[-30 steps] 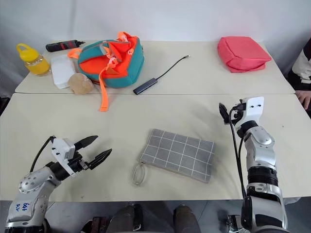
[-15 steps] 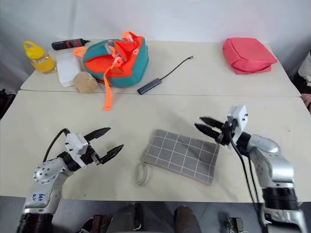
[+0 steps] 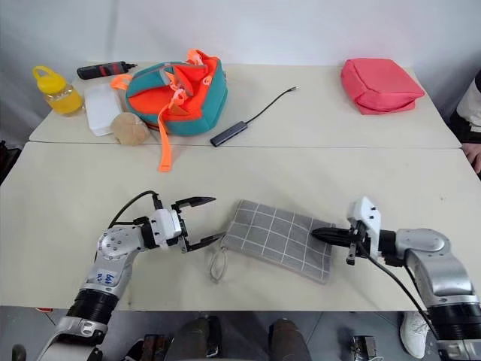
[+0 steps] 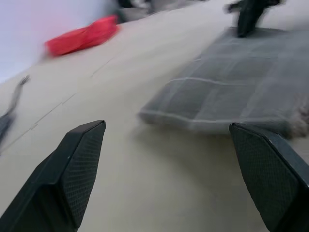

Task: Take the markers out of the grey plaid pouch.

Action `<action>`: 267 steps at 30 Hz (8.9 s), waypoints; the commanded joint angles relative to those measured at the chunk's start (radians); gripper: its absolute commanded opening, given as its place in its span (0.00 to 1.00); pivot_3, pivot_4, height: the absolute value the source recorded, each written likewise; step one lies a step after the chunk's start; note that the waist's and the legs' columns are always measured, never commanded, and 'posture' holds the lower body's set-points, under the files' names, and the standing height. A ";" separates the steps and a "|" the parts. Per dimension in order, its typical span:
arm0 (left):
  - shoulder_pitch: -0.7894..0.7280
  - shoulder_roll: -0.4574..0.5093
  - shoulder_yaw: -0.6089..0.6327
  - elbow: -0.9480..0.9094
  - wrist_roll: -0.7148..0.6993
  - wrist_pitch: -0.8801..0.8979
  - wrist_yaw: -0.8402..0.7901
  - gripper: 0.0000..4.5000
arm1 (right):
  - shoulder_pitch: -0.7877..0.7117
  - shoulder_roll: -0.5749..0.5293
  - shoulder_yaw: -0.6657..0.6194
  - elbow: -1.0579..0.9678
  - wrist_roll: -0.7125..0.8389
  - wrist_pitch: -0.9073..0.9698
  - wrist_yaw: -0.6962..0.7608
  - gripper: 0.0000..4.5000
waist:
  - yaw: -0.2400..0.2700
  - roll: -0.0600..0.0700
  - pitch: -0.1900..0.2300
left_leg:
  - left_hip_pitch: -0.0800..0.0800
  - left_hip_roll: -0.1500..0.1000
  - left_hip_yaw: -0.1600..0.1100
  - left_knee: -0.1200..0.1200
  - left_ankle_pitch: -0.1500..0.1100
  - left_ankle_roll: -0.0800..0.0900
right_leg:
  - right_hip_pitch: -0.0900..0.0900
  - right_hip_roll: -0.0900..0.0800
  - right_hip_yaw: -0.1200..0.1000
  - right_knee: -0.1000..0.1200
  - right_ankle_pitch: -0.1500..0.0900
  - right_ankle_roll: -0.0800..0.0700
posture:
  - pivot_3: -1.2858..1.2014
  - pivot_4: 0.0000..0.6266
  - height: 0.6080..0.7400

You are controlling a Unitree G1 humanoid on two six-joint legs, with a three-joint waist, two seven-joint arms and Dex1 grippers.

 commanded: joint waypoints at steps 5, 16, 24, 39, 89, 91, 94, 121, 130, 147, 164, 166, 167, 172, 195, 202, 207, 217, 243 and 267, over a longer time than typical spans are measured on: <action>-0.113 -0.060 -0.094 0.151 0.069 -0.211 -0.035 0.97 | -0.003 0.014 0.001 -0.007 -0.029 -0.042 -0.013 0.00 | 0.002 0.000 0.000 | 0.000 0.001 0.000 0.007 -0.003 0.002 | 0.001 0.000 0.000 0.002 0.000 0.000 | 0.52 0.24 1.00; -0.118 0.087 -0.031 0.146 -0.104 -0.213 -0.193 0.97 | 0.017 0.024 0.000 -0.020 -0.041 -0.055 -0.041 0.00 | 0.000 0.000 0.000 | 0.000 0.004 0.000 0.010 -0.005 0.002 | -0.001 0.002 0.005 0.006 0.000 0.001 | 0.52 0.24 1.00; -0.081 0.076 -0.068 0.164 -0.066 -0.318 -0.236 0.97 | -0.011 0.041 0.018 -0.002 -0.055 -0.062 -0.039 0.00 | 0.001 0.000 0.000 | 0.000 0.004 0.002 0.011 -0.005 0.002 | -0.003 0.002 0.008 0.007 0.000 0.001 | 0.52 0.24 1.00; -0.220 -0.055 -0.142 0.307 0.065 -0.357 -0.125 0.69 | -0.001 0.046 0.010 -0.018 -0.063 -0.070 -0.062 0.00 | 0.001 0.000 0.000 | 0.001 0.004 0.003 0.012 -0.006 0.003 | -0.003 0.002 0.010 0.008 0.001 0.001 | 0.52 0.24 1.00; -0.061 -0.032 -0.051 -0.062 0.455 -0.001 0.577 0.00 | -0.194 0.482 0.171 -0.334 0.209 0.541 -0.543 0.51 | 0.002 -0.002 -0.002 | -0.002 0.008 0.014 0.011 -0.007 0.001 | -0.016 0.004 0.016 0.015 0.001 0.001 | 0.52 0.24 1.00; -0.060 -0.031 -0.052 -0.064 0.454 -0.001 0.579 0.00 | -0.181 0.462 0.176 -0.341 0.204 0.540 -0.527 0.36 | 0.002 -0.002 -0.002 | -0.002 0.008 0.015 0.011 -0.007 0.001 | -0.016 0.004 0.016 0.015 0.001 0.001 | 0.52 0.24 1.00; -0.058 -0.026 -0.047 -0.068 0.446 -0.001 0.581 0.00 | -0.184 0.427 0.144 -0.319 0.195 0.521 -0.512 0.12 | 0.002 -0.002 -0.002 | -0.002 0.008 0.017 0.011 -0.007 0.002 | -0.016 0.003 0.017 0.015 0.001 0.001 | 0.52 0.24 1.00; 0.006 0.022 0.056 -0.104 0.071 0.056 0.368 0.00 | -0.268 0.062 -0.021 -0.046 0.050 0.254 -0.232 0.29 | -0.003 -0.002 -0.002 | -0.002 0.011 0.027 0.011 -0.007 0.001 | -0.021 0.005 0.023 0.015 0.001 0.001 | 0.52 0.24 1.00; 0.024 0.028 0.056 -0.105 0.033 0.102 0.288 0.00 | -0.392 -0.034 -0.064 -0.126 0.070 0.273 -0.188 0.68 | -0.008 -0.002 -0.002 | -0.002 0.011 0.026 0.012 -0.008 0.002 | -0.023 0.006 0.026 0.015 0.001 0.001 | 0.52 0.24 1.00; 0.032 0.004 0.071 -0.174 0.002 0.181 0.284 0.00 | -0.331 0.161 0.227 -0.191 -0.236 -0.068 -0.267 0.00 | -0.026 -0.003 -0.002 | -0.003 0.013 0.027 0.013 -0.008 0.001 | -0.026 0.007 0.027 0.017 0.002 0.001 | 0.52 0.24 1.00; 0.035 -0.014 0.053 -0.182 0.040 0.174 0.293 0.00 | -0.344 0.179 0.174 -0.250 -0.116 0.007 -0.189 0.00 | -0.026 -0.002 -0.002 | -0.002 0.013 0.027 0.014 -0.008 0.001 | -0.026 0.008 0.029 0.019 0.002 0.001 | 0.52 0.24 1.00; 0.032 -0.019 0.051 -0.180 0.042 0.174 0.293 0.00 | -0.365 0.197 0.163 -0.241 -0.115 0.012 -0.217 0.00 | -0.027 -0.003 -0.002 | -0.002 0.013 0.027 0.014 -0.008 0.001 | -0.026 0.008 0.029 0.020 0.002 0.001 | 0.52 0.24 1.00; 0.030 -0.020 0.049 -0.180 0.044 0.173 0.294 0.00 | -0.370 0.199 0.166 -0.232 -0.129 0.006 -0.226 0.00 | -0.028 -0.003 -0.002 | -0.002 0.013 0.027 0.015 -0.008 0.001 | -0.026 0.008 0.029 0.020 0.002 0.001 | 0.52 0.24 1.00; 0.028 -0.027 0.041 -0.187 0.055 0.174 0.293 0.00 | -0.357 0.175 0.197 -0.181 -0.214 -0.052 -0.236 0.00 | -0.026 -0.003 -0.002 | -0.002 0.013 0.028 0.015 -0.009 0.001 | -0.026 0.008 0.030 0.020 0.002 0.001 | 0.52 0.24 1.00; 0.024 -0.041 0.035 -0.214 0.060 0.198 0.296 0.00 | -0.339 0.191 0.201 -0.176 -0.210 -0.104 -0.193 0.00 | -0.027 -0.003 -0.002 | -0.002 0.013 0.028 0.015 -0.009 0.001 | -0.027 0.009 0.031 0.021 0.002 0.001 | 0.52 0.24 1.00; 0.032 -0.041 0.032 -0.222 0.059 0.202 0.300 0.00 | -0.349 0.207 0.179 -0.179 -0.179 -0.106 -0.182 0.00 | -0.028 -0.003 -0.002 | -0.002 0.013 0.028 0.015 -0.009 0.001 | -0.027 0.009 0.031 0.021 0.002 0.001 | 0.52 0.24 1.00; 0.032 -0.044 0.025 -0.231 0.059 0.208 0.305 0.00 | -0.335 0.189 0.204 -0.164 -0.214 -0.131 -0.165 0.00 | -0.027 -0.003 -0.002 | -0.002 0.013 0.028 0.015 -0.009 0.001 | -0.027 0.009 0.031 0.021 0.002 0.001 | 0.52 0.24 1.00; 0.037 -0.040 0.018 -0.244 0.057 0.212 0.303 0.00 | -0.317 0.154 0.226 -0.117 -0.292 -0.189 -0.154 0.00 | -0.027 -0.003 -0.002 | -0.002 0.013 0.028 0.015 -0.009 0.001 | -0.027 0.009 0.031 0.021 0.002 0.001 | 0.52 0.24 1.00; 0.001 -0.057 -0.008 -0.413 -0.055 0.466 0.231 0.00 | -0.424 0.073 0.264 -0.014 -0.485 -0.313 -0.173 0.14 | -0.029 -0.003 -0.002 | -0.002 0.014 0.030 0.017 -0.008 0.001 | -0.028 0.010 0.034 0.024 0.002 0.001 | 0.52 0.24 1.00; 0.003 -0.080 0.021 -0.513 -0.255 0.801 0.194 0.00 | -0.455 0.062 0.249 -0.126 -0.418 -0.173 -0.097 0.63 | -0.029 -0.003 -0.002 | -0.002 0.015 0.029 0.019 -0.008 0.001 | -0.028 0.011 0.035 0.026 0.002 0.001 | 0.52 0.24 1.00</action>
